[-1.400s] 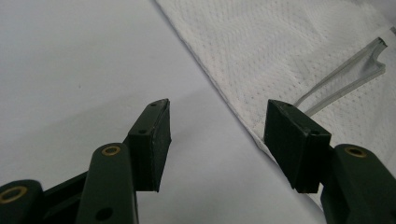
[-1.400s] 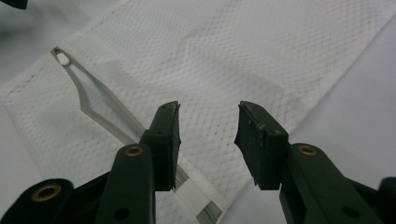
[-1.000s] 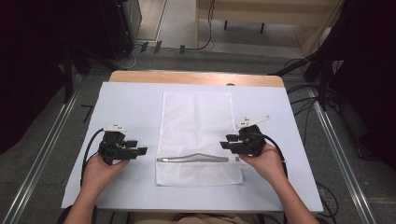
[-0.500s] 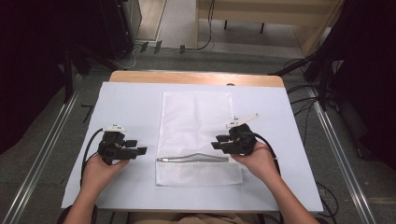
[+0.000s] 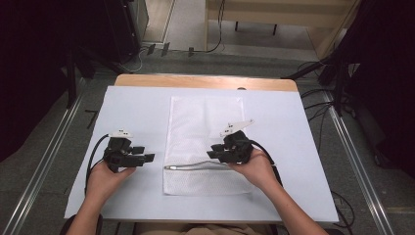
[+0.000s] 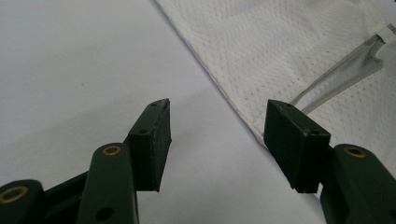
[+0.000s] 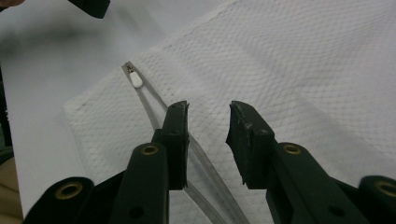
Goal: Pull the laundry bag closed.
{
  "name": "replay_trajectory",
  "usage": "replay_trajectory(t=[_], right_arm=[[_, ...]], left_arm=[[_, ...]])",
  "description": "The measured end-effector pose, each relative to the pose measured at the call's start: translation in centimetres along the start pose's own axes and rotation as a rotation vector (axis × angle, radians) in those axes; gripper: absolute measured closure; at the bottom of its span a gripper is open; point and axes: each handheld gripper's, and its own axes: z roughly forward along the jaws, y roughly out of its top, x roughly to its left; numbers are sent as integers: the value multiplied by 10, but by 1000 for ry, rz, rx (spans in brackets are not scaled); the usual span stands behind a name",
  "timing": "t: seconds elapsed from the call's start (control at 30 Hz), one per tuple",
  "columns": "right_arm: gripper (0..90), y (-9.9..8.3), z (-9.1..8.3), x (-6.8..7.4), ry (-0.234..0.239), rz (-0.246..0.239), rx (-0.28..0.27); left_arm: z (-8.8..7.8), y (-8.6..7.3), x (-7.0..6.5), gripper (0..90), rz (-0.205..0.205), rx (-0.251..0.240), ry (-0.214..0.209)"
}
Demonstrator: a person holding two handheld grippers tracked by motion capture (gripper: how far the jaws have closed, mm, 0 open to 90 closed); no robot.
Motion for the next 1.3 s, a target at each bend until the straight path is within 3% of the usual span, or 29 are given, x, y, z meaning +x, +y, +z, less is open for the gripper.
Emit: replay_trajectory(t=[0.4, 1.0, 1.3], right_arm=[[702, 8, 16, 12, 20, -24, -4], [786, 16, 55, 30, 66, -57, 23], [811, 18, 78, 38, 90, -50, 41]], left_arm=[[0, 0, 0, 419, 0, 3, 0], [0, 0, 1, 419, 1, 4, 0], [0, 0, 2, 420, 0, 0, -1]])
